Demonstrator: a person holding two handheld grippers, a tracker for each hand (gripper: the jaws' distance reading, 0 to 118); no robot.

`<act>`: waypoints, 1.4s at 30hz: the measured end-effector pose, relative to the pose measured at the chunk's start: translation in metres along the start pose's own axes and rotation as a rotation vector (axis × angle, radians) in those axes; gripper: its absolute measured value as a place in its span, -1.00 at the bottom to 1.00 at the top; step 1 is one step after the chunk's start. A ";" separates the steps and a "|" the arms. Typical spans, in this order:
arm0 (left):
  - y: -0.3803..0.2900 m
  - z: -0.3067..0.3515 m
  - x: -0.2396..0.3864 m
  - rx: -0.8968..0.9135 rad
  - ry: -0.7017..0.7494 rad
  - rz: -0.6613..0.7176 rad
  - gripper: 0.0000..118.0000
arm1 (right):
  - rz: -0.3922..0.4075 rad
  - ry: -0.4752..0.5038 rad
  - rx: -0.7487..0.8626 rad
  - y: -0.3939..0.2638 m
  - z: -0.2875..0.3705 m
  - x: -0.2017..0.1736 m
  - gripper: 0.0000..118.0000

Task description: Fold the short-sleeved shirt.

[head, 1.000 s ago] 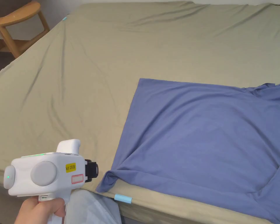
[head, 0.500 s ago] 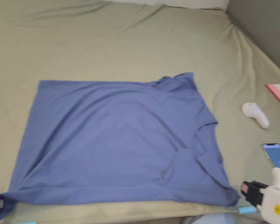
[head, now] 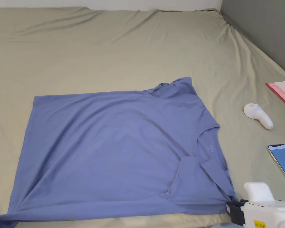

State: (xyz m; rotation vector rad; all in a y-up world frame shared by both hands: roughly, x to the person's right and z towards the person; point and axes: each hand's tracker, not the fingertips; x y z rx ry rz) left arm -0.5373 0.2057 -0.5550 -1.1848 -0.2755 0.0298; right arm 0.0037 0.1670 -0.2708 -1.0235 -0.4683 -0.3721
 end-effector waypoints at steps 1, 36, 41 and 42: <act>0.000 0.003 -0.004 0.000 -0.003 0.004 -1.00 | -0.015 0.027 -0.036 0.002 0.005 0.001 -0.84; 0.218 -0.096 0.045 0.031 0.044 -0.014 1.00 | -0.143 0.036 -0.047 0.239 -0.092 -0.028 0.58; 0.180 -0.066 0.021 0.055 0.009 0.027 0.82 | -0.179 0.072 0.002 0.197 -0.057 -0.020 0.76; 0.169 -0.063 0.017 0.047 0.010 0.026 0.81 | -0.172 0.087 0.020 0.185 -0.050 -0.017 0.67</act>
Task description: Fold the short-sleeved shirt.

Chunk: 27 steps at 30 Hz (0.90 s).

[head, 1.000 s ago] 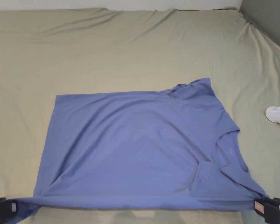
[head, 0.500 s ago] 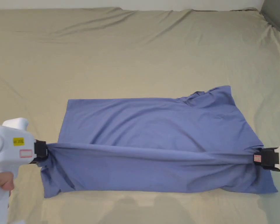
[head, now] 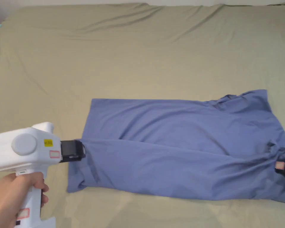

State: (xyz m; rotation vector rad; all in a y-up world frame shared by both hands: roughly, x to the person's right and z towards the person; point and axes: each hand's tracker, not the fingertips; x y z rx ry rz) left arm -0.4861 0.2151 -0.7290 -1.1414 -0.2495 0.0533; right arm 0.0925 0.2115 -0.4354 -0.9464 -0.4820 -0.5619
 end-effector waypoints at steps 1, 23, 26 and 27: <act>-0.012 0.003 -0.005 -0.014 -0.009 -0.005 0.75 | 0.005 -0.002 0.008 -0.014 0.007 0.002 0.26; -0.052 -0.009 0.024 -0.066 -0.036 -0.033 -1.00 | 0.017 -0.073 -0.003 -0.076 0.019 0.026 -1.00; -0.050 -0.003 0.026 -0.060 -0.034 -0.019 -1.00 | 0.048 -0.097 0.003 -0.061 0.008 0.024 -0.83; -0.031 -0.024 0.002 -0.060 -0.036 -0.018 -1.00 | 0.049 -0.085 -0.008 -0.057 0.003 0.025 -0.20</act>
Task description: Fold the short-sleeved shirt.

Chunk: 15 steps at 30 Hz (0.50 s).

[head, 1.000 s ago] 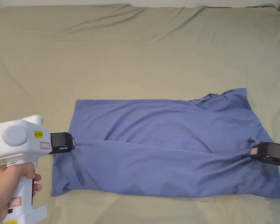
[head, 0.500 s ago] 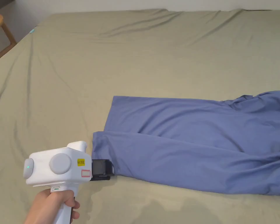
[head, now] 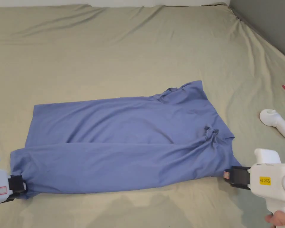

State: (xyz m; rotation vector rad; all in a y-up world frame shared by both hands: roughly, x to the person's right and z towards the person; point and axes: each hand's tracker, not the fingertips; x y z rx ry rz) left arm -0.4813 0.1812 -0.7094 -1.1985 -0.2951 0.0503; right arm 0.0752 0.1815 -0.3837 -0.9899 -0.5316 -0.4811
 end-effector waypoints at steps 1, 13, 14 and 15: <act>0.006 -0.004 -0.003 -0.007 0.002 -0.005 -1.00 | -0.009 0.042 -0.041 0.005 -0.007 -0.001 0.80; -0.010 0.021 0.026 -0.025 0.013 -0.055 -1.00 | 0.040 0.092 -0.050 0.025 -0.005 -0.020 -0.89; -0.010 0.025 0.026 -0.021 0.008 -0.054 -1.00 | 0.046 0.107 -0.042 0.025 0.000 -0.019 -0.89; -0.011 0.031 0.026 -0.022 -0.001 -0.055 -1.00 | 0.031 0.121 -0.038 0.024 0.005 -0.017 -0.89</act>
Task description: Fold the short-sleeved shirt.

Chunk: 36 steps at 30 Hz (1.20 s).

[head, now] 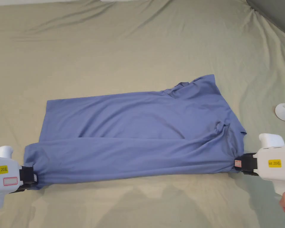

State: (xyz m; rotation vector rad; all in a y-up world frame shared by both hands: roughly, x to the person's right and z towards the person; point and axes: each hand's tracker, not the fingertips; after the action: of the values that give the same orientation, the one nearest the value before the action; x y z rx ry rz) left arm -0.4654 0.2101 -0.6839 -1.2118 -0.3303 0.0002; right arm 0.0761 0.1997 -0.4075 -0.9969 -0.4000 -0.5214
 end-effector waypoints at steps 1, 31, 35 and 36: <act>-0.002 0.012 0.002 0.007 -0.005 -0.003 -1.00 | -0.015 0.015 -0.007 0.000 0.005 0.001 -0.89; -0.063 0.085 -0.064 0.096 0.041 0.046 0.75 | -0.023 0.020 0.067 -0.062 0.097 0.035 0.03; -0.003 0.058 -0.037 0.131 -0.109 0.087 -1.00 | -0.100 -0.005 0.175 -0.011 0.076 0.030 -1.00; 0.004 0.033 -0.039 0.166 -0.117 0.076 -1.00 | -0.093 0.017 0.148 0.001 0.069 0.030 -1.00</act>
State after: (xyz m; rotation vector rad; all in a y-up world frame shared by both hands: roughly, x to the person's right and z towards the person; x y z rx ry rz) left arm -0.5102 0.2353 -0.6870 -1.0610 -0.3787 0.1616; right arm 0.0950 0.2530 -0.3584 -0.8335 -0.4643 -0.5752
